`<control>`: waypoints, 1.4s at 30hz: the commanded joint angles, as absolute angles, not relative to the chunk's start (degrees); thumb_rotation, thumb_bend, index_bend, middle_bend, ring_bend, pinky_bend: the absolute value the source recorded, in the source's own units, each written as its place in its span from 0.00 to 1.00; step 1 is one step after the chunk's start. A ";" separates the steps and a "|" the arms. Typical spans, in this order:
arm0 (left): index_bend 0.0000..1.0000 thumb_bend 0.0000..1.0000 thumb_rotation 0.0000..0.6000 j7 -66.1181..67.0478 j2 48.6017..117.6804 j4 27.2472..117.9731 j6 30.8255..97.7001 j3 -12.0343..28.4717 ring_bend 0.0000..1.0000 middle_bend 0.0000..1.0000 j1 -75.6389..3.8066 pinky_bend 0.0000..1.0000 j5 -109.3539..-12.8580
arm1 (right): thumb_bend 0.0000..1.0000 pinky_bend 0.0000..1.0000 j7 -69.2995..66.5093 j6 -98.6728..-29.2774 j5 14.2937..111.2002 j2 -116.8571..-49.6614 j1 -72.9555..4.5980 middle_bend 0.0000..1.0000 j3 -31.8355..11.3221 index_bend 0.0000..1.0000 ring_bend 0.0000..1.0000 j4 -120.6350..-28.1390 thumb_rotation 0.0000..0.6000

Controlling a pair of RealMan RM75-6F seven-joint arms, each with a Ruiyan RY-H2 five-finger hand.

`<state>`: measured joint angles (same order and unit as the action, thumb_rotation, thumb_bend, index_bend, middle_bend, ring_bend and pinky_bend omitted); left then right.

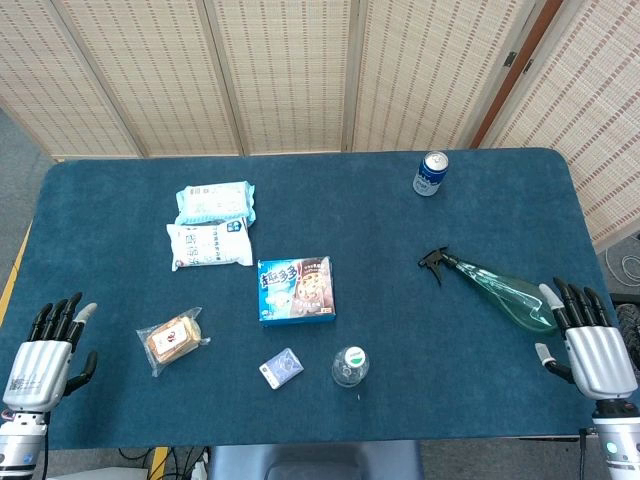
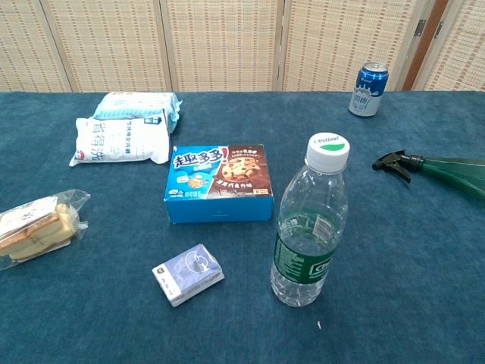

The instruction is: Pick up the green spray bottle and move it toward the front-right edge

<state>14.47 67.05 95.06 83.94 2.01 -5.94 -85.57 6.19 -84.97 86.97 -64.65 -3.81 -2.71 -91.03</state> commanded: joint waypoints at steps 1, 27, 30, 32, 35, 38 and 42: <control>0.09 0.44 1.00 14.55 67.12 95.05 83.80 2.11 0.00 0.00 -6.11 0.00 -85.48 | 0.27 0.04 6.12 -84.89 86.90 -64.65 -3.86 0.00 -2.78 0.00 0.00 -90.96 1.00; 0.09 0.44 1.00 14.96 67.80 95.37 82.16 2.78 0.00 0.00 -8.28 0.00 -85.81 | 0.27 0.04 2.79 -78.58 81.58 -65.88 -7.06 0.00 -5.40 0.00 0.00 -85.87 1.00; 0.09 0.44 1.00 15.12 68.06 95.02 81.27 2.86 0.00 0.00 -8.90 0.00 -85.62 | 0.27 0.04 2.74 -75.50 79.41 -66.32 -9.00 0.00 -6.73 0.00 0.00 -84.59 1.00; 0.09 0.44 1.00 15.11 68.30 94.58 80.47 2.92 0.00 0.00 -9.34 0.00 -85.25 | 0.27 0.04 2.95 -73.67 78.09 -66.64 -10.31 0.00 -7.61 0.00 0.00 -83.94 1.00; 0.09 0.44 1.00 14.71 68.54 93.72 79.42 3.08 0.00 0.00 -9.94 0.00 -84.67 | 0.27 0.04 3.17 -70.98 76.25 -67.45 -12.31 0.00 -8.82 0.00 0.00 -82.70 1.00; 0.09 0.44 1.00 13.93 68.65 92.71 78.56 3.14 0.00 0.00 -10.43 0.00 -84.29 | 0.27 0.04 3.38 -67.55 74.15 -68.92 -14.60 0.00 -9.85 0.00 0.00 -80.80 1.00; 0.09 0.44 1.00 12.89 68.64 91.34 77.68 3.10 0.00 0.00 -10.84 0.00 -83.80 | 0.27 0.04 4.74 -63.63 71.67 -71.17 -17.47 0.00 -10.82 0.00 0.00 -78.15 1.00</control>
<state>13.10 68.64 91.55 77.87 3.11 -10.73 -83.95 3.93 -65.23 73.01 -69.90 -16.03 -10.08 -79.52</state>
